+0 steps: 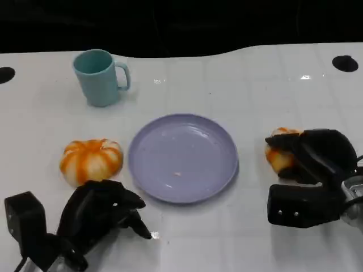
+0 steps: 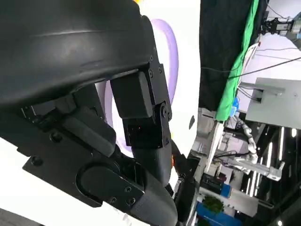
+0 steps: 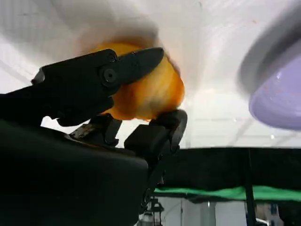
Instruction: Grasp the bread from the table and place it into the plate.
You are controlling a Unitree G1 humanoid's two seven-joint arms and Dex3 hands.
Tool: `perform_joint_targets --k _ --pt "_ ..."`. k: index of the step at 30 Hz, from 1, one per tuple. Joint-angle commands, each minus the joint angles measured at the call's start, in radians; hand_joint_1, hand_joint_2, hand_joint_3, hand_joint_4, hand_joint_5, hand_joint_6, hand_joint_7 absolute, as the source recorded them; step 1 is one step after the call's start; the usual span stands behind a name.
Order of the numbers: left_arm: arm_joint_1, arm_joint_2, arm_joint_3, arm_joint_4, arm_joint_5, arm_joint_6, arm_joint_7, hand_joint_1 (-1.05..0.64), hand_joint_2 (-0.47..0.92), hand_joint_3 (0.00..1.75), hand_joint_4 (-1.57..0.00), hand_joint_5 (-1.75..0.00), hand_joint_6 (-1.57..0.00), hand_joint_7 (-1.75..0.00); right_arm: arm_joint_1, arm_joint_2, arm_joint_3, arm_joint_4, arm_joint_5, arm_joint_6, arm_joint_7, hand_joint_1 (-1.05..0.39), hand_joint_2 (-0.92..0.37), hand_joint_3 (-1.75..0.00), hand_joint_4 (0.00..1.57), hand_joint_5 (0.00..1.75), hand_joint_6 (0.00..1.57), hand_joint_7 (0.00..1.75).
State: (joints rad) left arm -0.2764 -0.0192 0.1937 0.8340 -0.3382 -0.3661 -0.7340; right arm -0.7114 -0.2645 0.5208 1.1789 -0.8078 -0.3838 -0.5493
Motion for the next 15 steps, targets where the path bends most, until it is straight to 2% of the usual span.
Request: perform_joint_targets --k 1,2,4,5,7,11,15 --pt "0.013 0.009 0.004 -0.012 -0.006 0.016 0.004 -1.05 0.73 0.0 -1.57 -0.58 -1.57 -0.18 -0.019 -0.01 0.003 0.01 0.011 -0.047 -0.066 -0.08 -0.91 -0.06 0.95 1.54 1.37 0.15" --pt "0.014 0.009 0.003 -0.014 -0.006 0.016 0.004 -1.05 0.73 0.0 -1.57 -0.58 -1.57 -0.18 -0.02 -0.01 0.0 0.009 0.014 -0.057 -0.082 -0.07 -0.86 -0.2 0.94 1.64 1.34 0.33" --pt "0.014 0.009 0.003 -0.014 -0.003 0.01 0.003 -1.05 0.73 0.0 -1.57 -0.58 -1.57 -0.18 -0.023 -0.01 -0.002 0.008 0.014 -0.078 -0.119 -0.07 -0.65 -0.61 0.95 1.72 1.07 0.97" --pt "0.015 0.009 0.003 -0.014 -0.003 0.008 0.002 -1.05 0.73 0.0 -1.57 -0.58 -1.57 -0.18 -0.024 -0.01 -0.001 0.009 0.012 -0.084 -0.133 -0.07 -0.61 -0.7 0.95 1.73 1.0 1.13" --pt "0.02 0.01 0.001 -0.019 0.0 0.009 0.005 -1.05 0.73 0.0 -1.57 -0.58 -1.57 -0.18 -0.027 -0.009 0.0 0.004 0.01 -0.1 -0.177 -0.06 -0.53 -0.84 0.95 1.74 0.9 1.34" --pt "0.031 0.01 -0.004 -0.035 0.005 0.011 0.011 -1.05 0.74 0.0 -1.57 -0.59 -1.57 -0.18 -0.031 -0.004 -0.013 -0.016 0.025 -0.128 -0.211 -0.05 -0.46 -1.02 0.94 1.75 0.79 1.6" --pt "0.036 0.011 -0.001 -0.044 -0.007 0.026 0.002 -1.05 0.73 0.0 -1.57 -0.59 -1.57 -0.18 -0.033 0.0 -0.018 -0.038 0.034 -0.149 -0.239 -0.08 -0.38 -1.19 0.96 1.75 0.77 1.64"
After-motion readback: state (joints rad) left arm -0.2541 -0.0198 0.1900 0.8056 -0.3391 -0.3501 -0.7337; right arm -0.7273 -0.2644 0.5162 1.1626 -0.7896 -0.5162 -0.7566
